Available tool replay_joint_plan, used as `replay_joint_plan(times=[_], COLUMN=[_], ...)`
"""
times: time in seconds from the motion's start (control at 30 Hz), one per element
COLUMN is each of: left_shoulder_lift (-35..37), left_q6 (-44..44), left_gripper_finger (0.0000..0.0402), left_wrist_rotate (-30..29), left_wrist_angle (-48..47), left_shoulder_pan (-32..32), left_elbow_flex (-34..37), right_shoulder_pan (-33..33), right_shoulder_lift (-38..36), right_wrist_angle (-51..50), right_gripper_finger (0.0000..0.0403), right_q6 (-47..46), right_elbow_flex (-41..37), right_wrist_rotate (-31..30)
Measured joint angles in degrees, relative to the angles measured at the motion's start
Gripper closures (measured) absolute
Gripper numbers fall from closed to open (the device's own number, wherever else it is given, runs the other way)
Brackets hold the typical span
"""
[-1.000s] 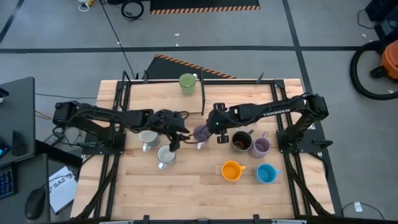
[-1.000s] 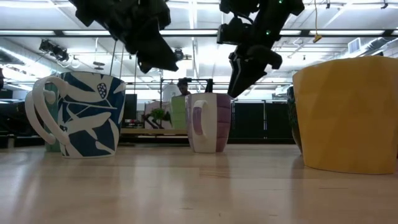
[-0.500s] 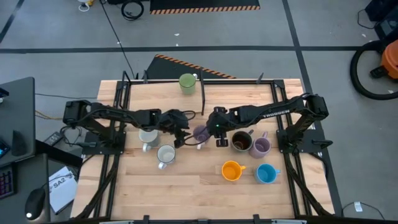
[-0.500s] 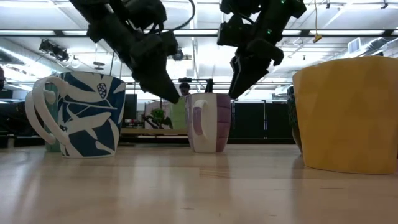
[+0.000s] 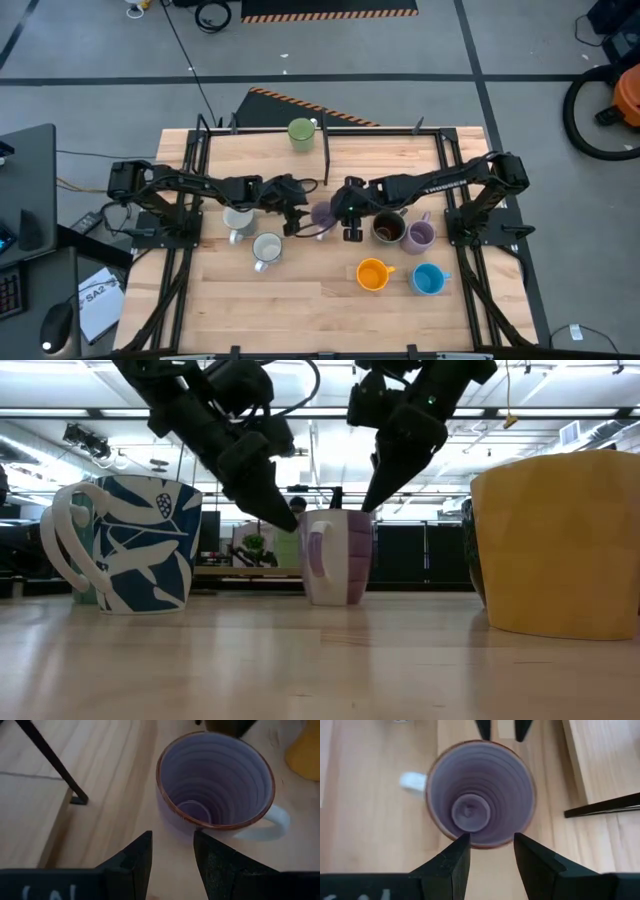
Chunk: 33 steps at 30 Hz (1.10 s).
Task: Place coffee mugs
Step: Put the purple patterned mug on the shelf
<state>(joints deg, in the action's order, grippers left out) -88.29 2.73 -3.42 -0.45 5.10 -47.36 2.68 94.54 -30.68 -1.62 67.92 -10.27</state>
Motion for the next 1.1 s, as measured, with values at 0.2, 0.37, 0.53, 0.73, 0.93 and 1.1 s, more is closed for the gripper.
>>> replay_joint_plan(times=[0.2,0.37,0.53,0.73,0.93,1.1], left_shoulder_lift=[0.0,0.9,2.5,2.8,2.8,2.5], left_q6=[-2.0,-1.7,-0.1,4.6,11.4,18.5], left_gripper_finger=[0.0251,0.0251,0.0251,0.0251,0.0251,0.0251], left_wrist_rotate=[-0.6,1.9,1.6,-3.9,-9.3,-8.5], left_wrist_angle=[1.5,0.2,-0.3,-2.4,-9.4,-9.6], left_shoulder_pan=[1.5,2.8,-0.5,-6.8,-12.3,-14.2], left_elbow_flex=[0.0,0.0,-0.1,-0.1,-4.1,-6.4], right_shoulder_pan=[1.4,2.8,3.2,2.6,0.1,-0.3], right_shoulder_lift=[0.0,-0.4,-2.1,-4.8,-6.1,-6.2], right_wrist_angle=[1.9,-1.8,-9.0,-14.5,-11.3,-10.7], right_gripper_finger=[0.0245,0.0245,0.0245,0.0245,0.0245,0.0245], right_q6=[-2.8,-3.8,-5.8,-5.5,-1.6,-1.3], right_elbow_flex=[0.0,1.2,3.7,3.8,1.5,0.5], right_wrist_rotate=[0.0,-0.4,-5.0,-13.4,-14.1,-13.8])
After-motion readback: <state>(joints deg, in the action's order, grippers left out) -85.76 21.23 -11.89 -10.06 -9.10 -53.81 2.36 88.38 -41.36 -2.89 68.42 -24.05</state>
